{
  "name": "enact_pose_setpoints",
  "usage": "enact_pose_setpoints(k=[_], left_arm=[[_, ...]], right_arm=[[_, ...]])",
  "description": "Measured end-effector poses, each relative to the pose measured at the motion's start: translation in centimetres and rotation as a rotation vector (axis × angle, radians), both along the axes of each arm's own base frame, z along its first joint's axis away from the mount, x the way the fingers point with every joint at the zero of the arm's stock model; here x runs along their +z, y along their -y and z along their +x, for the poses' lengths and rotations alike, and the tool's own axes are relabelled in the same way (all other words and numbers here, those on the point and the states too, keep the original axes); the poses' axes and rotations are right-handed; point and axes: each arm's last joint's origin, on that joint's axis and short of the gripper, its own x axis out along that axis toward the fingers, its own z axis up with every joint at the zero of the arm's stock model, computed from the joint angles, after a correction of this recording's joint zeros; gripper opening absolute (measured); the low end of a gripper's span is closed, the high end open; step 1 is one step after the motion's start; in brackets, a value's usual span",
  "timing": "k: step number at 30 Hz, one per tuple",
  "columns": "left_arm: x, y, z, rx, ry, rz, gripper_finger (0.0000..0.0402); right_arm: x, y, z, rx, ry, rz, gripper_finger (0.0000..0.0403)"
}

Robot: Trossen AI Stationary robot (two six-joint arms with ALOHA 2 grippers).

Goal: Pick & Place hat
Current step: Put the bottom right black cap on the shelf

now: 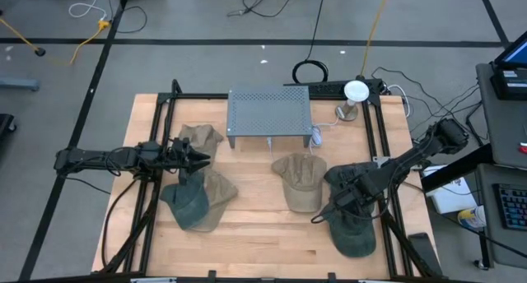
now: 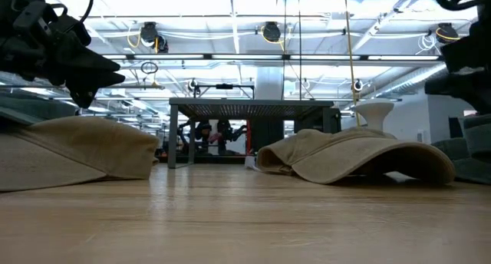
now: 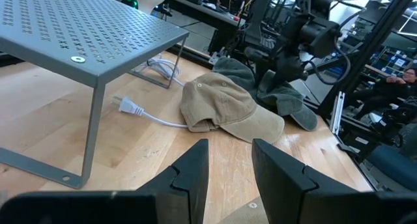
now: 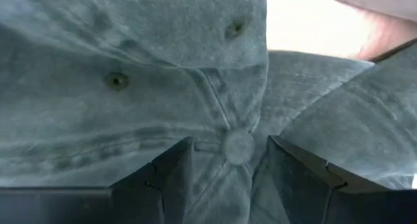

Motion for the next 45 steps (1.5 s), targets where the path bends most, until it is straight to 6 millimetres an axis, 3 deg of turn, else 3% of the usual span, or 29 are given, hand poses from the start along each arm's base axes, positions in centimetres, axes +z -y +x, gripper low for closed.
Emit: enact_pose_setpoints(k=[8, 21, 26, 31, 38, 45], left_arm=[[0.0, 0.0, 0.0, 0.0, 0.0, 0.0, 0.0122], [0.0, 0.0, 0.0, 0.0, 0.0, 0.0, 0.0122], [0.0, 0.0, 0.0, 0.0, 0.0, 0.0, 0.0122], [0.0, 0.0, 0.0, 0.0, 0.0, 0.0, 0.0122], [0.0, 0.0, 0.0, 0.0, 0.0, 0.0, 0.0122], [0.0, 0.0, 0.0, 0.0, -0.001, 0.0, 0.0122]], right_arm=[[-0.9, 0.0, 0.1, -0.027, 0.034, 0.027, 0.0176], [-2.0, 0.2, -0.4, -0.075, 0.032, 0.034, 0.0052], [-1.9, 0.1, -0.2, -0.075, 0.038, 0.04, 0.0044], [-0.4, -0.3, 0.3, -0.075, 0.037, 0.057, 0.0051], [3.4, -0.8, 1.1, -0.075, 0.06, 0.08, 0.0046], [6.8, -1.5, 1.5, -0.068, 0.008, 0.212, 0.0047]])
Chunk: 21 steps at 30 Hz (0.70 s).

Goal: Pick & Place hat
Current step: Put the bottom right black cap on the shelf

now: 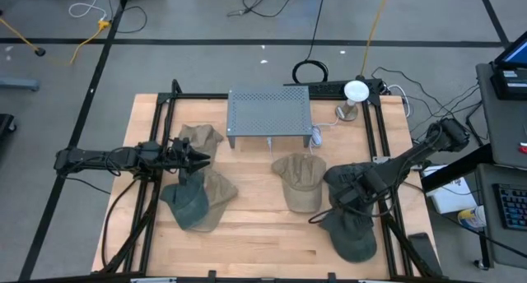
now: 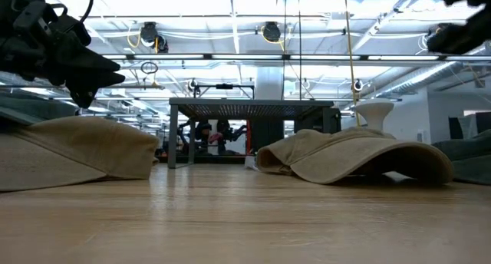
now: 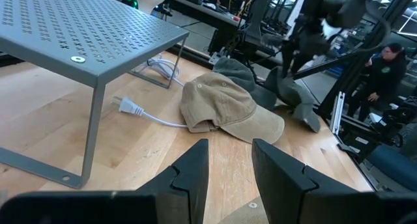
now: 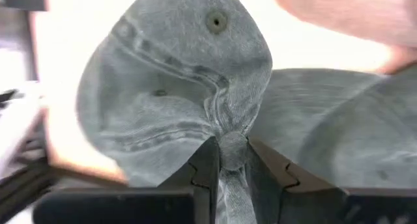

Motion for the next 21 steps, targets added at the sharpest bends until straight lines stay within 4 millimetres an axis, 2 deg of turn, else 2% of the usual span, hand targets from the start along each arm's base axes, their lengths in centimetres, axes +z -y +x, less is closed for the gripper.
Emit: enact_pose_setpoints(k=[7, 21], left_arm=[[0.0, 0.0, 0.0, 0.0, 0.001, 0.0, 0.0122], [0.0, 0.0, 0.0, 0.0, 0.001, 0.0, 0.0122]], right_arm=[[2.8, -0.4, 0.1, -0.001, -0.039, 0.118, 0.0046], [7.6, 0.9, -1.0, -0.02, -0.134, 0.117, 0.0045]])
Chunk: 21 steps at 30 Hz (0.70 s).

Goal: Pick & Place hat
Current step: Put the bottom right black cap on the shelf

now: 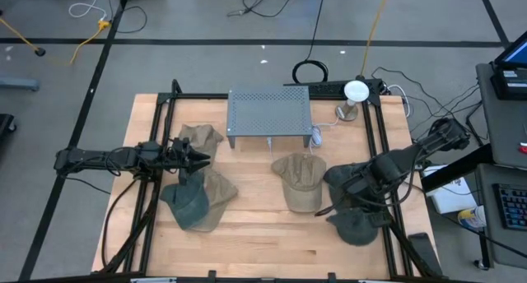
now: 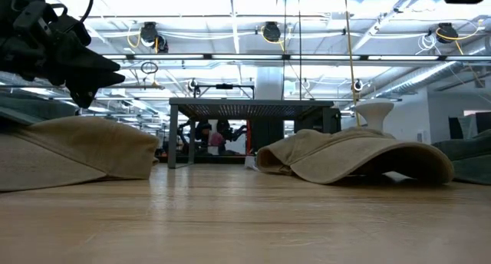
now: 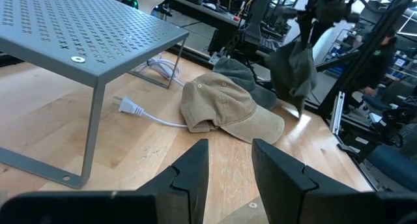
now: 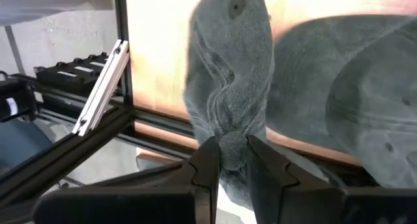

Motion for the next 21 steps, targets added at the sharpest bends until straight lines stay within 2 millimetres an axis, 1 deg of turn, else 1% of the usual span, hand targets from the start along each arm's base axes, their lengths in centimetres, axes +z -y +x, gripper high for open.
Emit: enact_pose_setpoints(k=[8, 18, 21], left_arm=[[0.0, 0.0, 0.0, 0.0, -0.001, 0.0, 0.0122], [0.0, 0.0, 0.0, 0.0, -0.001, 0.0, 0.0122], [0.0, 0.0, 0.0, 0.0, 0.0, 0.0, 0.0122]], right_arm=[[3.4, 1.6, -0.1, -0.073, 0.064, 0.029, 0.0045], [7.3, 4.1, 1.0, -0.179, 0.222, 0.086, 0.0045], [8.1, 4.8, 1.6, -0.208, 0.259, 0.09, 0.0045]])
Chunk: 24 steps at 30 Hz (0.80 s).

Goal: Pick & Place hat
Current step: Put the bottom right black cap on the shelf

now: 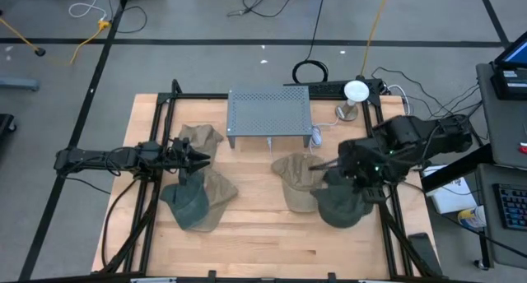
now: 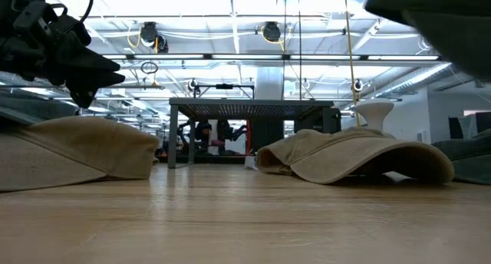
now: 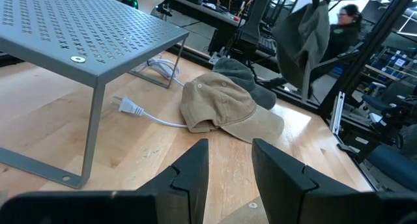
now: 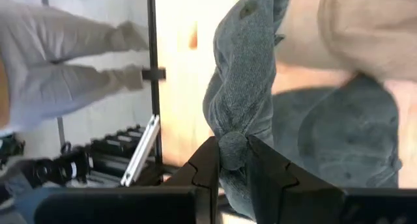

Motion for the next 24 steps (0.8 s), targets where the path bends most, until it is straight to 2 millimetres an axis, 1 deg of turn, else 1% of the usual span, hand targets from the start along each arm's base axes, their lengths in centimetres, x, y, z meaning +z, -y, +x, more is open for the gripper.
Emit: enact_pose_setpoints(k=[5, 9, 13, 17, 20, 24], left_arm=[[0.0, 0.0, 0.0, 0.0, 0.0, 0.0, 0.0122], [0.0, 0.0, 0.0, 0.0, 0.0, 0.0, 0.0122], [0.0, 0.0, 0.0, 0.0, 0.0, 0.0, 0.0122], [0.0, 0.0, 0.0, 0.0, 0.0, 0.0, 0.0122], [0.0, 0.0, 0.0, 0.0, 0.0, 0.0, 0.0122], [0.0, 0.0, 0.0, 0.0, 0.0, 0.0, 0.0122]], right_arm=[[1.1, 1.3, 1.3, -0.028, 0.056, -0.005, 0.0045], [1.8, 2.7, 2.7, -0.039, 0.105, -0.028, 0.0045], [2.5, 4.6, 4.4, -0.052, 0.172, -0.138, 0.0045], [2.7, 6.6, 6.1, -0.041, 0.207, -0.218, 0.0045], [2.6, 8.1, 7.3, -0.007, 0.217, -0.307, 0.0045], [2.8, 10.0, 8.4, 0.058, 0.241, -0.426, 0.0045]])
